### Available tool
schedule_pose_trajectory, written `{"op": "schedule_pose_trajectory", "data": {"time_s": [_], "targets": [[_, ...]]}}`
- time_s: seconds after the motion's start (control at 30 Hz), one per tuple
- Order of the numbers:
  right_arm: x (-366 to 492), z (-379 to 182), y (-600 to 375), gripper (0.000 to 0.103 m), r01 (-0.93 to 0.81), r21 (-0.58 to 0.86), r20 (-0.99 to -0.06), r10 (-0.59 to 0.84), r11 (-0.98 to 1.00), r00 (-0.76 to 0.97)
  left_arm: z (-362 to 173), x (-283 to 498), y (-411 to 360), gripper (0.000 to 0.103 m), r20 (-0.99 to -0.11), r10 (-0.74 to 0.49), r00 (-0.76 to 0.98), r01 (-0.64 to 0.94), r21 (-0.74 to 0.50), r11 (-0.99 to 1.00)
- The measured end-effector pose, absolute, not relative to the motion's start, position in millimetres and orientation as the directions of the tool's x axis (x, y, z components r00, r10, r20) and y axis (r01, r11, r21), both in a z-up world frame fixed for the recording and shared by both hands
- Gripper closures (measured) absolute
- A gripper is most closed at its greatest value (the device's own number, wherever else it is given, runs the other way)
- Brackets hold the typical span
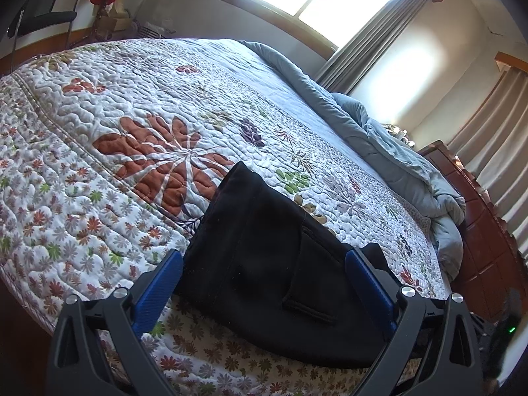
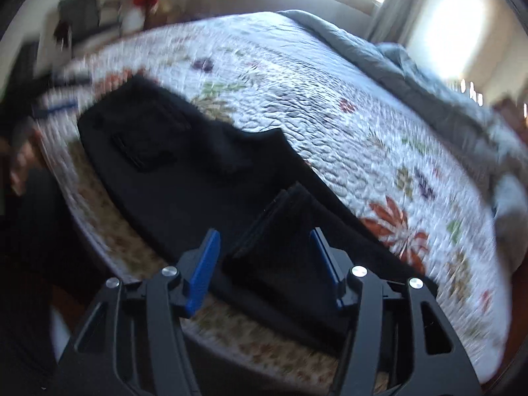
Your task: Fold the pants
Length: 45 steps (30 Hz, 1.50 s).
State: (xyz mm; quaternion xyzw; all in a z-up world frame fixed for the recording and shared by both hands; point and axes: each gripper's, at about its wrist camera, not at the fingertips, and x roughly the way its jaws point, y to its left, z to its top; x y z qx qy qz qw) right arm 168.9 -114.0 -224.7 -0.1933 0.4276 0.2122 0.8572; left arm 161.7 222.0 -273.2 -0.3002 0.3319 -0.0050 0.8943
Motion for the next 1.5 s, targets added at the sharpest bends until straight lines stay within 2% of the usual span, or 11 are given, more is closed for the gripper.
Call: {"op": "schedule_pose_trajectory", "data": {"time_s": [0.07,0.23,0.3,0.5,0.67,0.87,1.0,1.13,1.23,1.37,1.5], "targets": [[174.5,-207.0,-163.3,0.048,-0.411,-0.018,-0.808,0.229,0.912,0.543,-273.5,160.5,220.7,0.004,-0.594,-0.205,0.778,-0.188,-0.532,0.826],[187.9,-225.1,-282.0,0.072,-0.072,0.176,-0.837,0.187,0.982,0.514,-273.4,155.4,220.9,0.004,-0.601,-0.196,0.775,-0.193,-0.52,0.832],[189.3,-244.3,-308.6,0.073,0.003,0.172,-0.863,0.149,0.985,0.482,-273.7,154.0,220.8,0.004,-0.61,-0.191,0.769,-0.197,-0.511,0.837],[190.5,-295.4,-308.8,0.074,-0.042,0.103,-0.926,0.111,0.994,0.36,-279.3,154.7,221.6,0.004,-0.651,-0.184,0.736,-0.224,-0.491,0.842],[207.2,-254.9,-318.8,0.074,-0.06,0.142,-0.891,0.154,0.988,0.427,-285.2,160.5,223.2,0.004,-0.719,-0.175,0.672,-0.282,-0.467,0.838],[271.7,-269.4,-349.8,0.072,-0.003,0.284,-0.884,0.263,0.959,0.386,-309.9,142.3,237.2,0.004,-0.729,-0.261,0.633,-0.416,-0.604,0.68],[295.7,-295.9,-350.9,0.082,0.018,0.235,-0.94,0.223,0.972,0.26,-319.0,125.2,251.7,0.004,-0.71,-0.294,0.64,-0.468,-0.663,0.584],[311.0,-249.5,-320.2,0.059,-0.064,0.213,-0.928,0.223,0.975,0.299,-325.4,117.9,265.5,0.004,-0.68,-0.311,0.664,-0.484,-0.708,0.515],[337.4,-208.5,-259.6,0.044,-0.237,0.24,-0.902,0.306,0.941,0.304,-332.7,125.1,264.9,0.004,-0.677,-0.315,0.665,-0.482,-0.711,0.512],[375.7,-185.0,-155.4,0.026,-0.471,0.407,-0.851,0.512,0.783,0.115,-334.0,132.0,261.2,0.004,-0.657,-0.313,0.686,-0.472,-0.729,0.496],[399.9,-177.6,-37.2,0.013,-0.67,0.44,-0.842,0.533,0.598,-0.078,-326.8,136.8,254.6,0.004,-0.623,-0.328,0.711,-0.439,-0.756,0.485]]}}
